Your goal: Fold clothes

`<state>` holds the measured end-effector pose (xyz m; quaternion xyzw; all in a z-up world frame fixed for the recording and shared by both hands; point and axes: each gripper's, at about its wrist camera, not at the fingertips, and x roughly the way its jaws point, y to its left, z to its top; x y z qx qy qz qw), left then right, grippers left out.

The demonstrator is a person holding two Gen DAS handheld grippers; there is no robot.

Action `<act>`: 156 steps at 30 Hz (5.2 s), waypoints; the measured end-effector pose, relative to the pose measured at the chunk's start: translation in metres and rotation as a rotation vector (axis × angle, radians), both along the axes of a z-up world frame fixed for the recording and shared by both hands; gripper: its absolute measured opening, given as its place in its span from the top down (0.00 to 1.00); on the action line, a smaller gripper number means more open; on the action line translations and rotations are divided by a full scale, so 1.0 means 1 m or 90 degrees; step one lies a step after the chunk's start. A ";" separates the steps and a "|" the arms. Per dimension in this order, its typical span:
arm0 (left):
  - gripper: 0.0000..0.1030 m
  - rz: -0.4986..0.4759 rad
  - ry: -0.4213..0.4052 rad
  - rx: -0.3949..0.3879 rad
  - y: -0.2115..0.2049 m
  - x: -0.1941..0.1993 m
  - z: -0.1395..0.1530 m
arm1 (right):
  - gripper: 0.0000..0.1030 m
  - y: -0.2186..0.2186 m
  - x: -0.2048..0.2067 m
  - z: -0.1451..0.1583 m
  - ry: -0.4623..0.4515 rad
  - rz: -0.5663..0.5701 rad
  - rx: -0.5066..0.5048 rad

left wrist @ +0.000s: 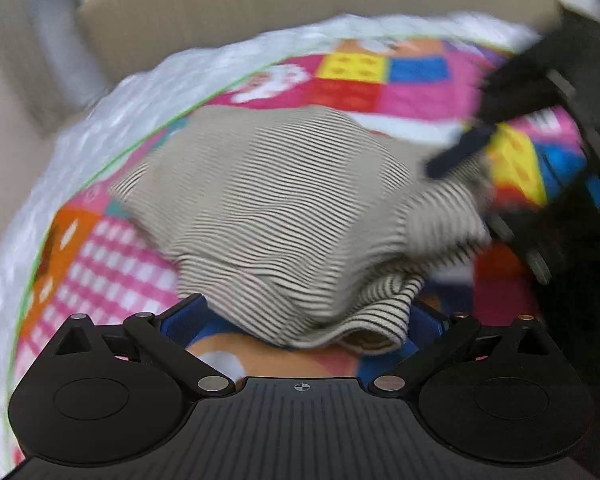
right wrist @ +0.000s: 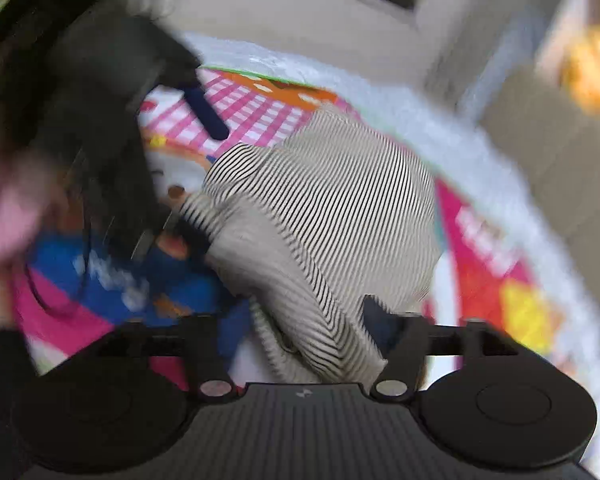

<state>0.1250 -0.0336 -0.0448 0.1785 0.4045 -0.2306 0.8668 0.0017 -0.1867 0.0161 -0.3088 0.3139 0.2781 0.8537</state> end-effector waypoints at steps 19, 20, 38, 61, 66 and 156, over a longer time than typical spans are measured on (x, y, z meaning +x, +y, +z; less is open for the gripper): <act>0.00 0.098 0.106 -0.175 0.048 0.025 0.017 | 0.68 0.028 0.002 -0.032 -0.122 0.077 -0.136; 0.00 0.092 0.108 -0.188 0.053 0.025 0.023 | 0.69 0.027 0.001 -0.029 -0.118 0.080 -0.134; 0.04 0.129 0.082 -0.174 0.087 0.110 -0.013 | 0.71 0.060 0.047 0.084 -0.008 0.252 -0.161; 0.15 0.121 0.080 -0.322 0.090 0.122 0.002 | 0.18 -0.005 0.189 0.048 -0.024 -0.080 0.105; 0.15 0.150 0.089 -0.334 0.096 0.126 0.000 | 0.46 -0.022 0.192 0.039 -0.019 -0.144 0.111; 0.10 0.113 0.279 -0.431 0.077 0.146 -0.036 | 0.21 -0.073 0.175 -0.004 0.170 -0.460 0.379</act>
